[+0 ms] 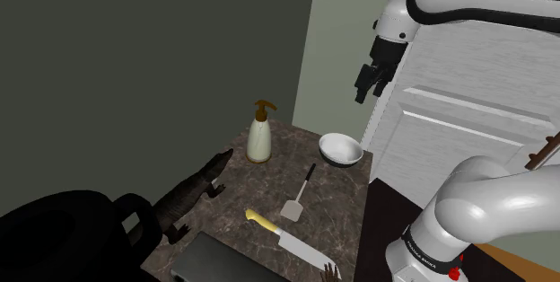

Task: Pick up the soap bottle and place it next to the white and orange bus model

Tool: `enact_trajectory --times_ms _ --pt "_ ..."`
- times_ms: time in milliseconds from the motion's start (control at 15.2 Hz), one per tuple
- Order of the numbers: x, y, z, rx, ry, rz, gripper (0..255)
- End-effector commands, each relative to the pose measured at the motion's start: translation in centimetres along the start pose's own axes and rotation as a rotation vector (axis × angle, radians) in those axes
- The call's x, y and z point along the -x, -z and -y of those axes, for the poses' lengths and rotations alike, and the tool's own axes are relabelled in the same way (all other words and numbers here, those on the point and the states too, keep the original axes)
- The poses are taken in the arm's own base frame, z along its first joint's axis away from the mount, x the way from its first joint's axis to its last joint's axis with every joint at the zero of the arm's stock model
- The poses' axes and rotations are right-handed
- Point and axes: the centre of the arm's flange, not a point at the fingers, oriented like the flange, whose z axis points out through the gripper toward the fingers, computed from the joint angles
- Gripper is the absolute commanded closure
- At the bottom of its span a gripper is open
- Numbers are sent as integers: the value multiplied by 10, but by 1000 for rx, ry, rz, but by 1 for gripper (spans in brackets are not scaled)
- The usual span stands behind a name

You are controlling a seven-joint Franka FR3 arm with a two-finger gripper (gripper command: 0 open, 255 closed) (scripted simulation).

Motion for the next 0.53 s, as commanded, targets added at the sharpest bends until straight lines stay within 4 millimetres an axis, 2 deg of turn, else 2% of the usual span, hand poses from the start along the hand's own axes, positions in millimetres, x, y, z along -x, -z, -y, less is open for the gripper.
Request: enact_trajectory --times_ms 0,462 --pt "0 0 0 0 0 0 0" --pt "-81 -31 38 19 1 5 0"
